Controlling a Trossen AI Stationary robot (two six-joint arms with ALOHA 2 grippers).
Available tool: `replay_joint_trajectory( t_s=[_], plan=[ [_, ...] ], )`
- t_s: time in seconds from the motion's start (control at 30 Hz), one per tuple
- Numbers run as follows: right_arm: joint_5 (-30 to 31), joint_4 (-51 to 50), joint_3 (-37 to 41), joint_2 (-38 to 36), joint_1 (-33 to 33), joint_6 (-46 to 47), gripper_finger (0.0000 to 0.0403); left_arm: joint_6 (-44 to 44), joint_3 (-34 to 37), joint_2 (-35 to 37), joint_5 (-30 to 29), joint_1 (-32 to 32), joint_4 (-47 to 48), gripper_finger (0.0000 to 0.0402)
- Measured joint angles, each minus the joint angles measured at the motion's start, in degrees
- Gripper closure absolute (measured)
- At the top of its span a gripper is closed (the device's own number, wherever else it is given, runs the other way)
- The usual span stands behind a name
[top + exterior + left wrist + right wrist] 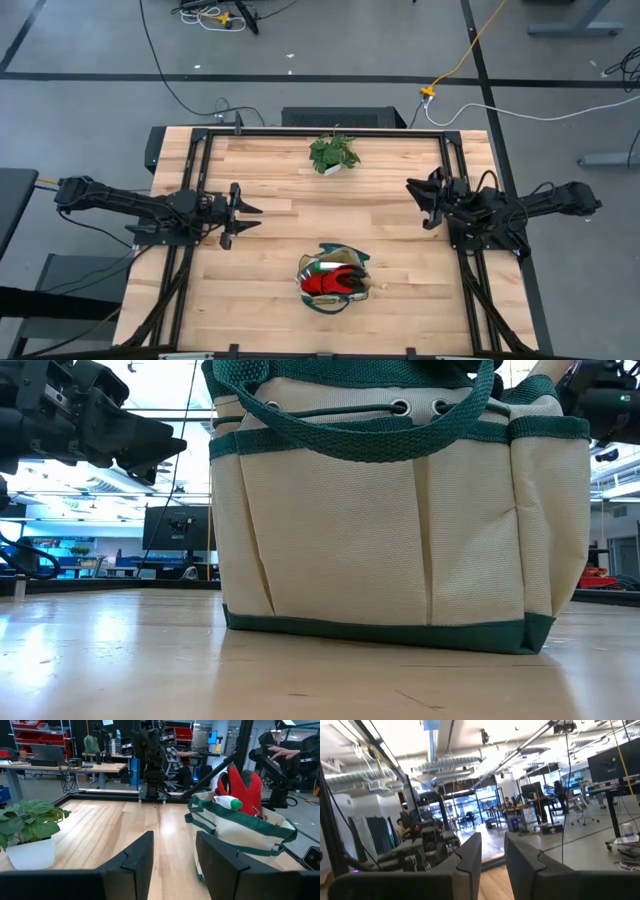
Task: Pick & Place Garden tools in Gardening bag
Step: Return to home position
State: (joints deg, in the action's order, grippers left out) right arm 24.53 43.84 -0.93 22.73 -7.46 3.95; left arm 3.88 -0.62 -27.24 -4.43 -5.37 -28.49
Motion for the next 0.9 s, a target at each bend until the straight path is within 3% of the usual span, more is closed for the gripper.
replay_joint_trajectory(
  t_s=[0.5, 0.9],
  plan=[
    [0.0, -6.3, 0.0, -12.9, 0.0, 0.0, 0.0319, 0.0, 0.1, 1.4, 0.0, 0.0, 0.3, 0.0248],
    [0.0, -11.3, -0.1, -22.7, 0.2, 0.0, 0.0319, 0.0, 0.1, 18.6, 0.0, 0.0, 1.7, 0.0248]
  ],
)
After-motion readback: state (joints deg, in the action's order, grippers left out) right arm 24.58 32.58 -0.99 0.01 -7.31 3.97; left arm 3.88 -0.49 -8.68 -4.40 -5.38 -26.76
